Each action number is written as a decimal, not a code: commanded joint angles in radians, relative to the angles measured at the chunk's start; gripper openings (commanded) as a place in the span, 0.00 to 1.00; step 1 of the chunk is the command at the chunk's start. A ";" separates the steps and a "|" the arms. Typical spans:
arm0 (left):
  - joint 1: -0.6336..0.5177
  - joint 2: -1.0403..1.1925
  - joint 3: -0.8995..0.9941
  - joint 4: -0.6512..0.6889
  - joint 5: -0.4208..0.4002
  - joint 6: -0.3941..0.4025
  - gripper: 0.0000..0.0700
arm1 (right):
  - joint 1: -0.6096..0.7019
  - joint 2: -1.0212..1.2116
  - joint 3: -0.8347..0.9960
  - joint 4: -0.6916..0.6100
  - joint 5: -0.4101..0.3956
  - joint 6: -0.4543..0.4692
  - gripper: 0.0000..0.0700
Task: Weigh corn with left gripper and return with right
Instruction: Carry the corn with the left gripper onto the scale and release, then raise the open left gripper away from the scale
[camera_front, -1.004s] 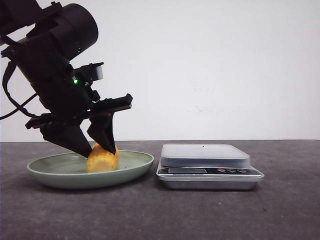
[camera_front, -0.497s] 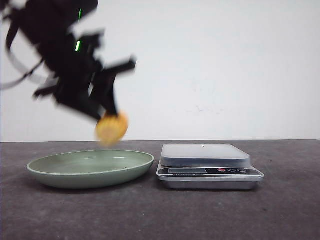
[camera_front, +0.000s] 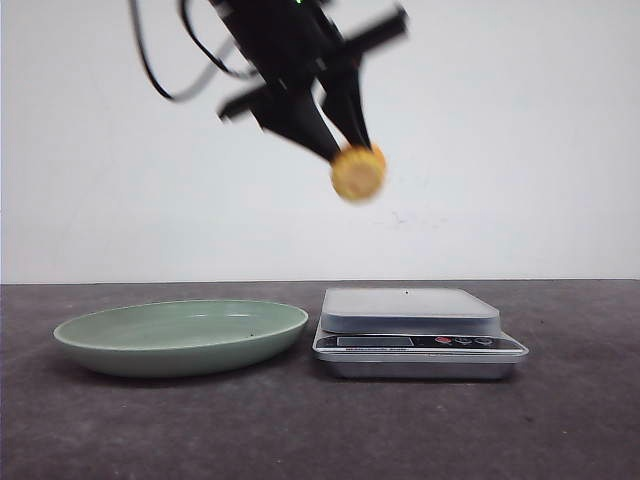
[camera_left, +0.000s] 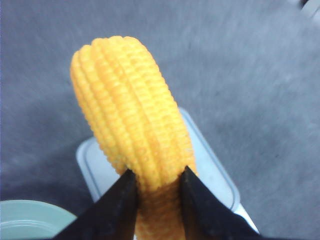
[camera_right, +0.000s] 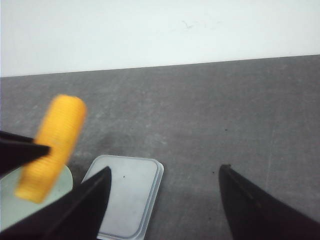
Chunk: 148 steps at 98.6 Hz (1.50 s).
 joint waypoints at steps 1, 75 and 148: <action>-0.021 0.061 0.053 0.002 -0.003 0.000 0.01 | 0.003 0.003 0.017 0.003 -0.002 -0.009 0.61; -0.054 0.233 0.094 0.021 -0.006 -0.016 0.67 | 0.003 0.003 0.017 -0.033 0.005 -0.016 0.61; 0.001 -0.328 0.225 -0.221 -0.140 0.144 0.79 | 0.003 0.004 0.017 -0.028 -0.007 -0.016 0.62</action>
